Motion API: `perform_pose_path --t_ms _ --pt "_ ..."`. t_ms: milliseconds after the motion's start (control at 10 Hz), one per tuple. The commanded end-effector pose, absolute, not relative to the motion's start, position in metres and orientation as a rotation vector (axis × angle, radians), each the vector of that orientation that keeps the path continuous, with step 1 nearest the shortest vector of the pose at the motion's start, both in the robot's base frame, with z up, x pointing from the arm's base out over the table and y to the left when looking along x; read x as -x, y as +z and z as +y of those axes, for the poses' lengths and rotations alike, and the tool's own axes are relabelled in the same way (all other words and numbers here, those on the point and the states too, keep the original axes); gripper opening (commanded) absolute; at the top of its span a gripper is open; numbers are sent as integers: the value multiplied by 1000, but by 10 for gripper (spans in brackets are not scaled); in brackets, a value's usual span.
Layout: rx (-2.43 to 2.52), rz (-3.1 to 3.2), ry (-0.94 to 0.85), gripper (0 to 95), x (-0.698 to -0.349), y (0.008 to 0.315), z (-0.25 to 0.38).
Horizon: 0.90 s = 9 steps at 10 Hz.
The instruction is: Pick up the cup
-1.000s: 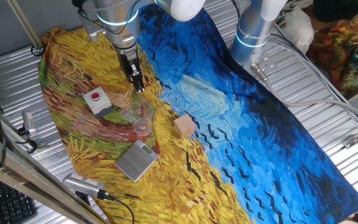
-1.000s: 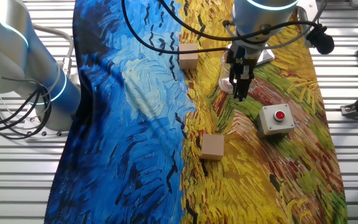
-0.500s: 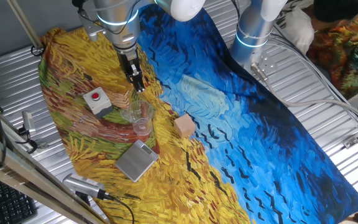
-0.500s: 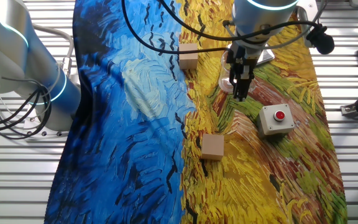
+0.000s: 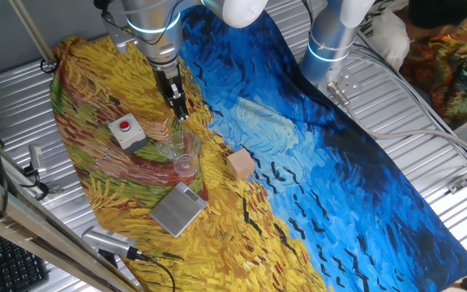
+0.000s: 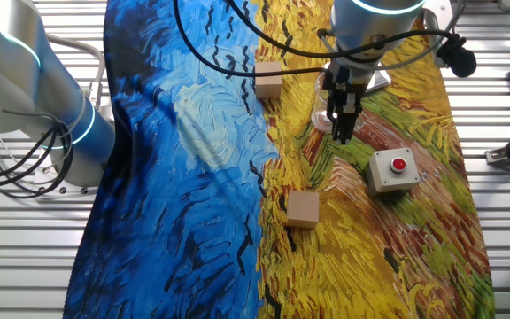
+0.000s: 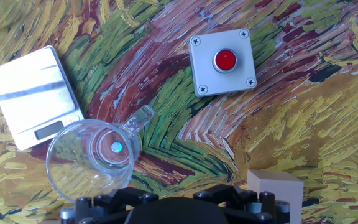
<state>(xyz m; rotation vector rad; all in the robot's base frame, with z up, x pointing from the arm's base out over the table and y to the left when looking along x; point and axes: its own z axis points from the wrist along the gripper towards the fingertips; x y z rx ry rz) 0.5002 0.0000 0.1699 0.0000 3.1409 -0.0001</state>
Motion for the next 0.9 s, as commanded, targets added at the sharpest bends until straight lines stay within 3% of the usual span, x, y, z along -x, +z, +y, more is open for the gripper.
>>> perform_pose_path --t_ms 100,200,900 --pt "-75 3118 45 950 -500 170 0" --pt "-88 3121 82 0 -500 171 0" --pt "-88 3112 45 0 -499 172 1"
